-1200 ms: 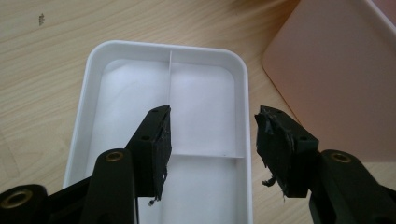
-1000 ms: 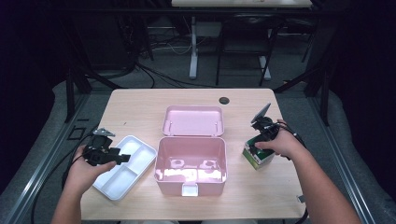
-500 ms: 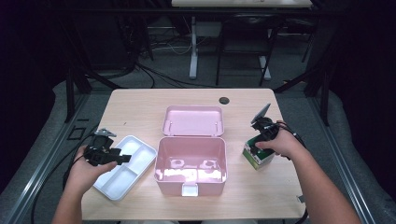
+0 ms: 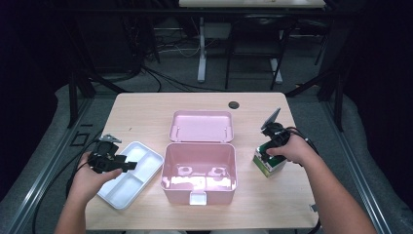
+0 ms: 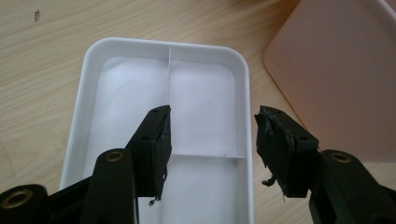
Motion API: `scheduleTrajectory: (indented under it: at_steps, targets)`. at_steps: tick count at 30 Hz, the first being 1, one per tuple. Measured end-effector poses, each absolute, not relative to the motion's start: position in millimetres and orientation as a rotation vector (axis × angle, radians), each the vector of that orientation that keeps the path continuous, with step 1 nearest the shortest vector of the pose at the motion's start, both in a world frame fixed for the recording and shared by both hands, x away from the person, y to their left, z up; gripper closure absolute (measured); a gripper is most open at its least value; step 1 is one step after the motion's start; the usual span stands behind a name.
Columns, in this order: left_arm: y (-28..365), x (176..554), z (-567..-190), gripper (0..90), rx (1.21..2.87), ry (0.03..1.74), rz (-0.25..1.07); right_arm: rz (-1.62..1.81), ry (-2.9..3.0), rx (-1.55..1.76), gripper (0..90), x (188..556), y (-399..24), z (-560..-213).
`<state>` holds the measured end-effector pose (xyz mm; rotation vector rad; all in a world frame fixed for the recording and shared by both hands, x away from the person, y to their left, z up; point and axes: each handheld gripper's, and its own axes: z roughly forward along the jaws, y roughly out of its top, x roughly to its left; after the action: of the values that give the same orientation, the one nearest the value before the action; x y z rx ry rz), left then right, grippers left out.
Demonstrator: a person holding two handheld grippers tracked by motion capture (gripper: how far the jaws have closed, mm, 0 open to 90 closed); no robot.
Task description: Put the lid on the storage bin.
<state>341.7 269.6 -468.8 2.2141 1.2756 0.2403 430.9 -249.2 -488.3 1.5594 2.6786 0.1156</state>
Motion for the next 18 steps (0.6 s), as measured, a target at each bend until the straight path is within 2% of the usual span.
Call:
scheduleTrajectory:
  at_steps: [18]
  targets:
    - [270.4,341.4,-468.3,45.6,2.213,1.275,0.244,0.152,2.69,1.539,15.6,427.7,-244.3,-474.9]
